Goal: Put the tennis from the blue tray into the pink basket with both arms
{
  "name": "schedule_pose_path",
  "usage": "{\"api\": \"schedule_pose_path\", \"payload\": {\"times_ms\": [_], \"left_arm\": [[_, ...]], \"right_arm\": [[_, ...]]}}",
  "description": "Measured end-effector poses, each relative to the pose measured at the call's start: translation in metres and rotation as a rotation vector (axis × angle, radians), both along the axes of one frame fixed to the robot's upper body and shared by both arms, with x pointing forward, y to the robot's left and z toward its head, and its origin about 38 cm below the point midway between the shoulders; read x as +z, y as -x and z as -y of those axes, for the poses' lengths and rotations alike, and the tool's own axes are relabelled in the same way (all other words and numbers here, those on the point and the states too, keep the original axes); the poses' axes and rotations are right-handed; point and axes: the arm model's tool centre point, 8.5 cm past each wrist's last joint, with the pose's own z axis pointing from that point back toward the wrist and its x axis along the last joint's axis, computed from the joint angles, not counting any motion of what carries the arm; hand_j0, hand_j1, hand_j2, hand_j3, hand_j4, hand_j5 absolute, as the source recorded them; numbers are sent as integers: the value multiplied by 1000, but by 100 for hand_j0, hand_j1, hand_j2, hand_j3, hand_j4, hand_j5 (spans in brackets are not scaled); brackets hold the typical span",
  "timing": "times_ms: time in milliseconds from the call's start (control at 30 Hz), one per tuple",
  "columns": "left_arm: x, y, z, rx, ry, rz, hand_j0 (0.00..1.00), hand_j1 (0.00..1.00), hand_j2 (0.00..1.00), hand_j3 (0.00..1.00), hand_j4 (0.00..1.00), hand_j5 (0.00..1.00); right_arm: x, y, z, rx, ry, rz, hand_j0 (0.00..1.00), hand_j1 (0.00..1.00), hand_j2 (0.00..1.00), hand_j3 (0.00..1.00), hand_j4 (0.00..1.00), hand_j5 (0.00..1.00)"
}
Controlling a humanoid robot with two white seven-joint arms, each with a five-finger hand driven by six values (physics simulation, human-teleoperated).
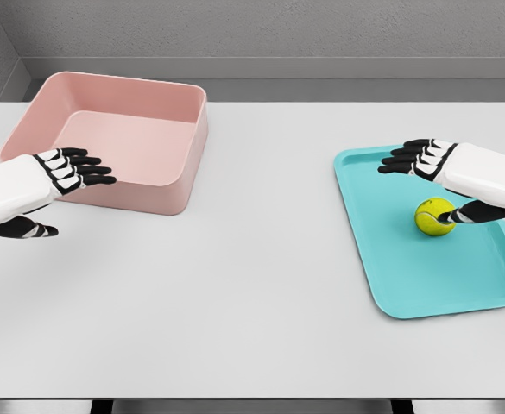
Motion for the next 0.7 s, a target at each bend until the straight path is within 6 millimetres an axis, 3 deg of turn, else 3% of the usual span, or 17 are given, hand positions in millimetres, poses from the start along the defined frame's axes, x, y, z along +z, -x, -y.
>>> {"api": "schedule_pose_path", "payload": {"times_ms": [167, 400, 700], "left_arm": [[-1, 0, 0, -1, 0, -2, 100, 100, 100, 100, 100, 100], [-2, 1, 1, -3, -1, -6, 100, 100, 100, 100, 100, 100], [-3, 1, 1, -3, -1, -8, 100, 100, 100, 100, 100, 100]], "right_arm": [[-10, -4, 8, -22, 35, -5, 100, 100, 100, 100, 100, 100], [-44, -27, 30, -121, 69, -61, 100, 100, 100, 100, 100, 100], [-73, -28, 47, -159, 156, -173, 100, 100, 100, 100, 100, 100]]}}
